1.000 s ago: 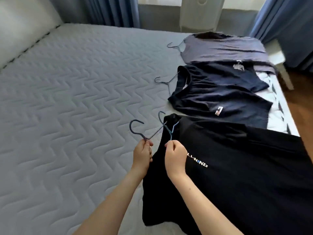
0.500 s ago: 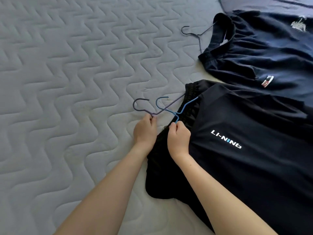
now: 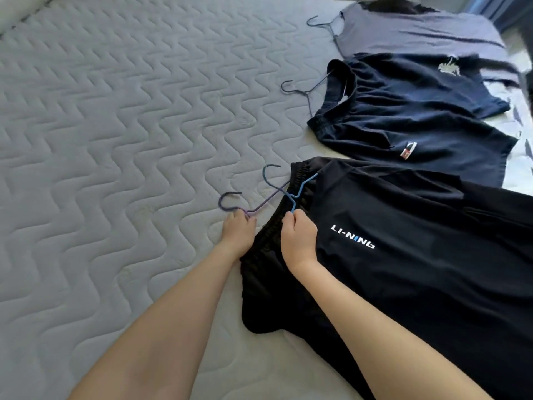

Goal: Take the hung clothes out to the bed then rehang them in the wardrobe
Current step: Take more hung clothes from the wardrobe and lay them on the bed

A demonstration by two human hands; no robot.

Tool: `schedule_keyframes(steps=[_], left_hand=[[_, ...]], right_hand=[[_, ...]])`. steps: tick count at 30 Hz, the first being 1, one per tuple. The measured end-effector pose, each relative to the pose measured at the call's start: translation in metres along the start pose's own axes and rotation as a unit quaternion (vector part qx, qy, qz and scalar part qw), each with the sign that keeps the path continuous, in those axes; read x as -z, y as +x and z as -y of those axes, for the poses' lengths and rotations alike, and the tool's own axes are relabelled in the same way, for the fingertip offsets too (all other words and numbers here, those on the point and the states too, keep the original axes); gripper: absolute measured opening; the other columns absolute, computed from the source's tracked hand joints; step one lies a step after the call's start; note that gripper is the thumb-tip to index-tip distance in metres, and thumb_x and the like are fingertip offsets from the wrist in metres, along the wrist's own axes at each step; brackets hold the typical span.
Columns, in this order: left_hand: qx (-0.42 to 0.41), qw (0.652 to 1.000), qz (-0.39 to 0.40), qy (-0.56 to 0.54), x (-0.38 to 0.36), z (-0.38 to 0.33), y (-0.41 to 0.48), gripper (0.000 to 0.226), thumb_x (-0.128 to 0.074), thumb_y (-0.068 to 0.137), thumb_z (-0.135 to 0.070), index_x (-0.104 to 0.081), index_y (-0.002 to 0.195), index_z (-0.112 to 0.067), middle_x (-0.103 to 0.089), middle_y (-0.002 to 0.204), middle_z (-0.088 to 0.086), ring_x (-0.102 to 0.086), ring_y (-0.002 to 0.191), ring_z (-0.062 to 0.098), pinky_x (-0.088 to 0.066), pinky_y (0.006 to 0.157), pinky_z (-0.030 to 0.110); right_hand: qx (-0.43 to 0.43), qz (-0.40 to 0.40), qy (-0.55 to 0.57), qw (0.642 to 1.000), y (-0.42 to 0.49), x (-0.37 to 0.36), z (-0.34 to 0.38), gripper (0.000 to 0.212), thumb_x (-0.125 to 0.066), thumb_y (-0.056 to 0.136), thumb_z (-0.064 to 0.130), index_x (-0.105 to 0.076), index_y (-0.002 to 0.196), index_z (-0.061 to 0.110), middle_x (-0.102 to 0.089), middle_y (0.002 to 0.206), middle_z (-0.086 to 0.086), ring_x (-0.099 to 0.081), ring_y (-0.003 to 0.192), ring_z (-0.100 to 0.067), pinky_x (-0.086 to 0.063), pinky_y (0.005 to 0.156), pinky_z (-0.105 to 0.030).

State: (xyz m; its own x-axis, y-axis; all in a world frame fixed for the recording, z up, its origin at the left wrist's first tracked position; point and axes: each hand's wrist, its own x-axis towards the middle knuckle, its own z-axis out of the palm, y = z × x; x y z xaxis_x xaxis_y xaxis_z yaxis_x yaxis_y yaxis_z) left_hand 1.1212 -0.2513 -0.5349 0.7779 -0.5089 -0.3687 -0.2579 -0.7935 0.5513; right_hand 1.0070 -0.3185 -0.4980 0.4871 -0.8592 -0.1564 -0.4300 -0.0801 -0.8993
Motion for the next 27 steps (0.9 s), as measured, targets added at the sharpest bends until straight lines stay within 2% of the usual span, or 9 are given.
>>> schedule_keyframes(steps=[3,7,12,16,22,27], left_hand=[[-0.027,0.999,-0.023,-0.021,0.03,-0.023,-0.042,0.03,-0.039,0.096,-0.028,-0.058,0.1,-0.004,-0.06,0.11,0.016,-0.057,0.096,0.033,-0.043,0.077,0.037],[-0.127,0.988,-0.072,-0.048,0.085,-0.07,-0.13,0.019,-0.042,0.097,-0.023,-0.058,0.096,-0.013,-0.062,0.098,0.003,-0.057,0.089,0.022,-0.04,0.073,0.032],[-0.235,0.965,-0.081,-0.082,0.15,-0.129,-0.287,0.022,-0.045,0.095,-0.02,-0.062,0.108,-0.017,-0.063,0.102,-0.005,-0.057,0.097,0.013,-0.042,0.082,0.026],[-0.241,0.962,-0.075,-0.102,0.187,-0.15,-0.424,0.028,-0.043,0.097,-0.025,-0.061,0.118,-0.02,-0.064,0.112,-0.01,-0.057,0.107,0.007,-0.045,0.09,0.025],[-0.2,0.972,-0.062,-0.107,0.196,-0.116,-0.572,0.034,-0.041,0.095,-0.033,-0.06,0.121,-0.02,-0.064,0.111,-0.009,-0.059,0.103,0.007,-0.047,0.087,0.026],[-0.141,0.984,-0.037,-0.102,0.2,-0.047,-0.619,0.053,-0.035,0.087,-0.051,-0.061,0.119,-0.019,-0.064,0.111,-0.007,-0.061,0.102,0.011,-0.048,0.089,0.029]], right_hand=[[0.002,-0.021,0.073,0.997,-0.022,0.067,0.035,0.029,-0.041,0.093,0.01,-0.044,0.064,0.009,-0.035,0.055,0.002,-0.032,0.054,-0.014,-0.029,0.052,-0.032],[0.011,-0.05,0.136,0.989,-0.073,0.19,0.103,0.029,-0.04,0.093,0.003,-0.051,0.067,0.006,-0.034,0.05,0.002,-0.028,0.044,-0.01,-0.024,0.04,-0.024],[0.027,-0.062,0.168,0.983,-0.208,0.341,0.195,0.029,-0.038,0.098,0.001,-0.049,0.072,-0.002,-0.029,0.049,0.0,-0.022,0.042,-0.01,-0.017,0.038,-0.022],[0.036,-0.085,0.16,0.983,-0.332,0.426,0.237,0.03,-0.038,0.1,0.003,-0.048,0.074,-0.008,-0.026,0.05,-0.004,-0.021,0.043,-0.013,-0.017,0.039,-0.024],[0.036,-0.117,0.184,0.975,-0.463,0.474,0.261,0.031,-0.037,0.101,0.004,-0.053,0.076,-0.004,-0.028,0.048,0.001,-0.022,0.042,-0.012,-0.018,0.038,-0.022],[-0.006,-0.125,0.245,0.961,-0.509,0.446,0.252,0.032,-0.037,0.102,0.005,-0.052,0.074,-0.001,-0.029,0.047,0.005,-0.023,0.04,-0.007,-0.017,0.038,-0.018]])
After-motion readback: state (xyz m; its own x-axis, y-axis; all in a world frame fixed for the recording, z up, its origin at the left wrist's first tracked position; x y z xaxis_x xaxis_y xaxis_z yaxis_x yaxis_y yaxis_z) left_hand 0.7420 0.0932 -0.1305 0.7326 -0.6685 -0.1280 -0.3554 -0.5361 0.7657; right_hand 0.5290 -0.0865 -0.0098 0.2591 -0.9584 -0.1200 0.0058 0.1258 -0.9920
